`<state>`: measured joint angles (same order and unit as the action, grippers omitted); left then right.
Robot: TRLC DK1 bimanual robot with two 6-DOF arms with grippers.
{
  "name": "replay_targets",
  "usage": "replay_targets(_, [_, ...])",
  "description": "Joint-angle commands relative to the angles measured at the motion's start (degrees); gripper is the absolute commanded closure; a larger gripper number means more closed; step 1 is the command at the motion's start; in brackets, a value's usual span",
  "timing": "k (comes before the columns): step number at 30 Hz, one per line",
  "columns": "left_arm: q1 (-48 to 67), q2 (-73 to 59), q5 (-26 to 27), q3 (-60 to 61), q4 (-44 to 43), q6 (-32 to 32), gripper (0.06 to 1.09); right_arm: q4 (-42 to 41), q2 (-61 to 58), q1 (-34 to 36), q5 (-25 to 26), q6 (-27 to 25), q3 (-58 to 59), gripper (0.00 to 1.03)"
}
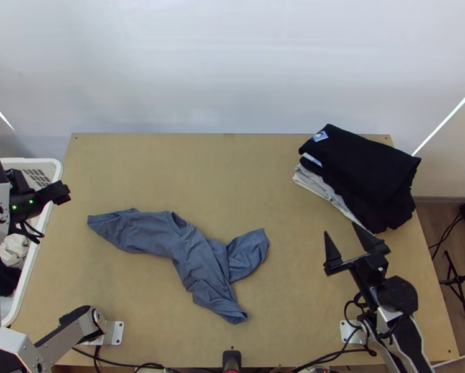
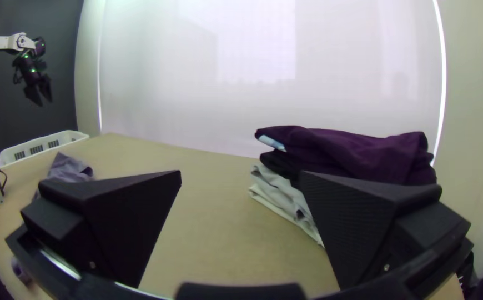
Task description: Fold the t-shirt
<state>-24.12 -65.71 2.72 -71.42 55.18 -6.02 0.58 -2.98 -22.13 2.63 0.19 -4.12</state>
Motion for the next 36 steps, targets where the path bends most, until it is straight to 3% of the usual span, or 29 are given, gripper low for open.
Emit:
replay_targets(1, [1.0,0.1,-0.1,1.3,-0.8,-1.1,0.11,0.3,-22.7,-8.7,-0.3,-1.4,-14.7,0.04])
replay_targets(7, [5.0,0.1,-0.1,1.6,-1.7,-3.9,0.11,14.6,-56.7,-14.4,-4.1,-3.7,-45.4,0.04])
replay_targets(13, [6.5,0.2,-0.1,1.6,-3.4,-4.9,0.11,21.7,-77.6,-23.7,-8.3,-8.5,-69.4,0.04])
replay_targets(17, [6.4,1.0,-0.1,2.2,-4.5,-5.0,0.11,26.1,-92.4,-27.3,-11.5,-8.3,-83.5,0.04])
replay_targets(23, [6.4,1.9,-0.1,4.8,-6.0,-4.4,0.11,30.4,-111.8,-31.6,-11.6,5.1,-102.0,0.04])
replay_targets(28, [5.9,1.6,-0.1,7.3,-8.3,-4.3,0.11,38.1,-122.9,-33.9,-11.8,21.9,-114.3,0.04])
replay_targets(32, [6.0,0.9,0.0,8.7,-9.6,-4.7,0.11,44.8,-131.1,-34.5,-13.7,30.8,-126.1,0.04])
replay_targets(36, [6.4,-0.3,0.0,9.0,-10.6,-5.3,0.11,45.0,-134.6,-33.9,-18.5,40.7,-127.0,0.04])
